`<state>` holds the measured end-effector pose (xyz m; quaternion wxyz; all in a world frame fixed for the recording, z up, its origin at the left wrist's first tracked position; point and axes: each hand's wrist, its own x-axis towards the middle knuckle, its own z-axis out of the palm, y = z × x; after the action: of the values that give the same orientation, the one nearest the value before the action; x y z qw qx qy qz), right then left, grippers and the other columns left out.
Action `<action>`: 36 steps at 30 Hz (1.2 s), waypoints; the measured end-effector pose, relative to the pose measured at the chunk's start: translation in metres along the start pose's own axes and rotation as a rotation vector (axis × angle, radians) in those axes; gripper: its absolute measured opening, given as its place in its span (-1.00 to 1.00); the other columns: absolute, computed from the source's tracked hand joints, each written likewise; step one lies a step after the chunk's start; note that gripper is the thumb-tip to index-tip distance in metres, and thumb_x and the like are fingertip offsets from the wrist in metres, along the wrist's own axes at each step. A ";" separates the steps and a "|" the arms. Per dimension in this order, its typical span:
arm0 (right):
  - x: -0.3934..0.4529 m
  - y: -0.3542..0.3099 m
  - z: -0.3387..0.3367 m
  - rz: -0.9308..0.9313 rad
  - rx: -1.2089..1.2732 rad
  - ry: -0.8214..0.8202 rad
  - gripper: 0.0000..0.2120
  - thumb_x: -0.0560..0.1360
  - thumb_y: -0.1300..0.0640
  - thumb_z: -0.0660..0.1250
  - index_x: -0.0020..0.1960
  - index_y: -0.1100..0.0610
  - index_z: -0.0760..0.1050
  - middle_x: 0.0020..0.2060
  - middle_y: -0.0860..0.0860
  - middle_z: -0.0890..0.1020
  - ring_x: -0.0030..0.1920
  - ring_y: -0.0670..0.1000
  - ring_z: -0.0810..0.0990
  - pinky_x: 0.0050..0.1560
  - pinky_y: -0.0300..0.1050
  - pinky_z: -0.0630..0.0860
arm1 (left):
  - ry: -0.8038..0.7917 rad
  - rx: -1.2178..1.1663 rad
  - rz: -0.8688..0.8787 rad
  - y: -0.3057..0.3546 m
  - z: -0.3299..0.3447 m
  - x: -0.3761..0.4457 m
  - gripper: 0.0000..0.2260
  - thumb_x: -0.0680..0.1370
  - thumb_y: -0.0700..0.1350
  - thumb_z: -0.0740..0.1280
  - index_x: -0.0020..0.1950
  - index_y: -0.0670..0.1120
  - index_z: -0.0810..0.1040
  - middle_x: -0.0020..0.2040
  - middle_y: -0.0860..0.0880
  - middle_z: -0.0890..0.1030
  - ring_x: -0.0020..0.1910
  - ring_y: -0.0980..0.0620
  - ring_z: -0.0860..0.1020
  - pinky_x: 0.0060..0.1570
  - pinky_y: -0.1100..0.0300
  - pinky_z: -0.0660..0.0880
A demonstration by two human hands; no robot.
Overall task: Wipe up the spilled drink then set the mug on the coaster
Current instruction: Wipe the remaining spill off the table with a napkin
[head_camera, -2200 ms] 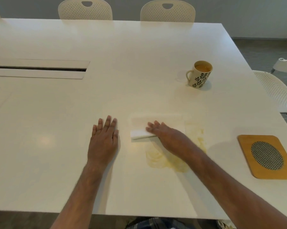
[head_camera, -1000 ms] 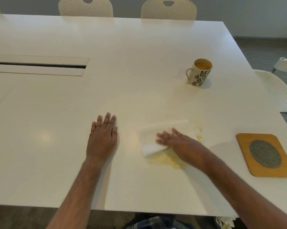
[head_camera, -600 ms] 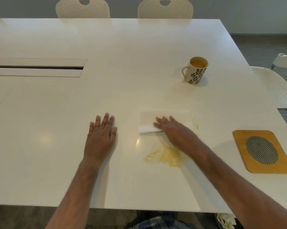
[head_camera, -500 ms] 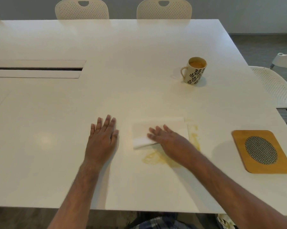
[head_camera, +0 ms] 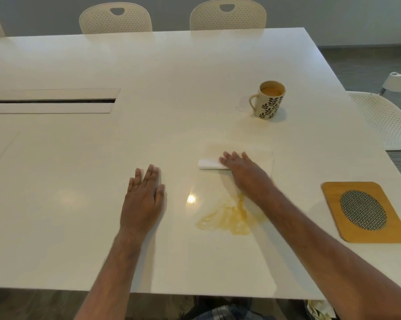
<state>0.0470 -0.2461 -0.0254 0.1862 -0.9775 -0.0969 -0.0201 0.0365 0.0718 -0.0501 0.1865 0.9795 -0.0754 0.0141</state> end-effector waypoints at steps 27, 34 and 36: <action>-0.055 -0.082 0.010 -0.402 -0.016 -0.161 -0.49 0.52 0.44 0.17 0.43 0.25 0.53 0.46 0.19 0.51 0.46 0.24 0.49 0.60 0.24 0.12 | 0.005 0.044 -0.052 -0.004 -0.004 0.000 -0.50 0.74 0.04 0.13 0.69 0.02 0.22 0.70 0.03 0.18 0.70 -0.12 0.08 0.67 -0.10 0.00; -0.079 -0.081 -0.015 -0.147 0.196 -0.201 -0.62 0.70 0.23 0.14 0.41 -0.11 0.47 0.35 -0.09 0.61 0.52 -0.01 0.42 0.39 -0.24 0.32 | 0.003 0.049 -0.051 -0.005 -0.005 -0.001 -0.50 0.74 0.04 0.11 0.70 0.02 0.21 0.70 0.03 0.18 0.70 -0.13 0.08 0.67 -0.10 0.00; -0.075 -0.078 -0.027 -0.081 0.315 -0.250 -0.78 0.70 0.11 0.20 0.30 -0.13 0.42 0.21 -0.08 0.65 0.31 0.00 0.59 0.16 -0.13 0.51 | 0.002 0.040 -0.055 -0.004 -0.004 -0.001 -0.50 0.74 0.05 0.10 0.70 0.03 0.21 0.71 0.04 0.17 0.71 -0.11 0.06 0.67 -0.08 -0.01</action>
<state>-0.0420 -0.1989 0.0220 0.3225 -0.9264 -0.1603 0.1096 0.0360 0.0774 -0.0476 0.1673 0.9847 -0.0482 0.0116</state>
